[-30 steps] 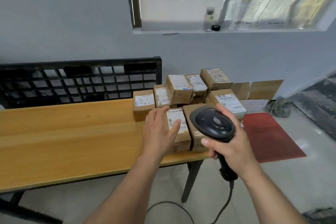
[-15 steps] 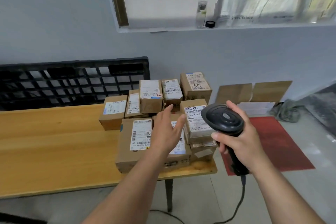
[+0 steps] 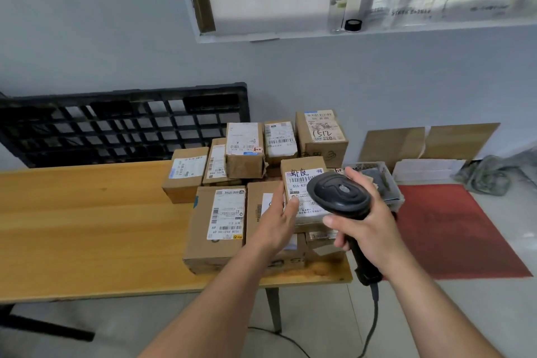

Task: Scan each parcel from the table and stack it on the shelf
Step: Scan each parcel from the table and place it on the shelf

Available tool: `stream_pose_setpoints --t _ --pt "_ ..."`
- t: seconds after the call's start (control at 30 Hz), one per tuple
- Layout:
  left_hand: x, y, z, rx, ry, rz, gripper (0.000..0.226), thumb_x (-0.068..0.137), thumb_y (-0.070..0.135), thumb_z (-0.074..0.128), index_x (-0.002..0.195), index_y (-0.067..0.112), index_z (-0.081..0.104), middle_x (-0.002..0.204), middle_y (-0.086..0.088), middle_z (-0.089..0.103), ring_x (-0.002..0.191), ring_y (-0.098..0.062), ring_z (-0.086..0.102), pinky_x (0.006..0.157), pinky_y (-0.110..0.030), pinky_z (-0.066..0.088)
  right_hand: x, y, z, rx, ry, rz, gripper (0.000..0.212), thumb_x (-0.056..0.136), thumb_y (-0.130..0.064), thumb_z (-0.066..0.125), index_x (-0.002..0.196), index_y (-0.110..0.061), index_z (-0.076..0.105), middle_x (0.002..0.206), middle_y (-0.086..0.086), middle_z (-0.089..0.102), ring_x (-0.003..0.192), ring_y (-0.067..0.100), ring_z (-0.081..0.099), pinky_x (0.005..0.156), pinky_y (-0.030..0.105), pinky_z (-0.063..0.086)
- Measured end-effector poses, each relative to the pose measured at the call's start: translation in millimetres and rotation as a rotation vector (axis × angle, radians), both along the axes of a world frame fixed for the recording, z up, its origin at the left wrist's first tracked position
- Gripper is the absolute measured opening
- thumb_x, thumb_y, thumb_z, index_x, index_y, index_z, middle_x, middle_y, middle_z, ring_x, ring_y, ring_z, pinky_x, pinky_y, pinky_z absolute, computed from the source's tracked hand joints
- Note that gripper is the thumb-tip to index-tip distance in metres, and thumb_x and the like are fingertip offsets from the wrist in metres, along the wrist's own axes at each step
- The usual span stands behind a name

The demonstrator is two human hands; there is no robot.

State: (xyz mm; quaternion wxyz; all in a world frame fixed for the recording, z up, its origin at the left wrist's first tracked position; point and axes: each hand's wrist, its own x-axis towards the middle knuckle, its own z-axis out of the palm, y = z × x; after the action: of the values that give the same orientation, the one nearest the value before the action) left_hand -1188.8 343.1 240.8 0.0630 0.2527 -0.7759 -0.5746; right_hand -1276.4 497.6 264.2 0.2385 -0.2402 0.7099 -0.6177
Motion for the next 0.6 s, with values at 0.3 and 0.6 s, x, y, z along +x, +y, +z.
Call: stream_pose_setpoints --t 0.3,0.6 --pt "58.2 -37.6 0.8 0.185 0.13 0.066 0.053 0.099 0.026 0.048 0.142 0.039 0.019 0.127 -0.001 0.058 0.097 -0.005 0.066 0.073 -0.014 0.051 44.6 -24.2 7.3 -0.086 -0.019 0.089 0.087 0.068 -0.007 0.082 0.126 -0.056 0.042 0.108 0.009 0.069 0.049 0.031 0.06 0.048 0.038 0.051" --pt "133.2 -86.1 15.3 0.198 0.198 0.242 0.11 0.078 -0.003 0.073 0.143 0.054 0.006 0.117 -0.015 0.062 0.099 -0.022 0.068 0.071 -0.027 0.056 95.2 -77.0 22.6 -0.087 0.01 0.258 0.086 0.063 -0.018 0.081 0.126 -0.06 0.041 0.111 0.004 0.068 0.052 0.03 0.062 0.05 0.037 0.051"
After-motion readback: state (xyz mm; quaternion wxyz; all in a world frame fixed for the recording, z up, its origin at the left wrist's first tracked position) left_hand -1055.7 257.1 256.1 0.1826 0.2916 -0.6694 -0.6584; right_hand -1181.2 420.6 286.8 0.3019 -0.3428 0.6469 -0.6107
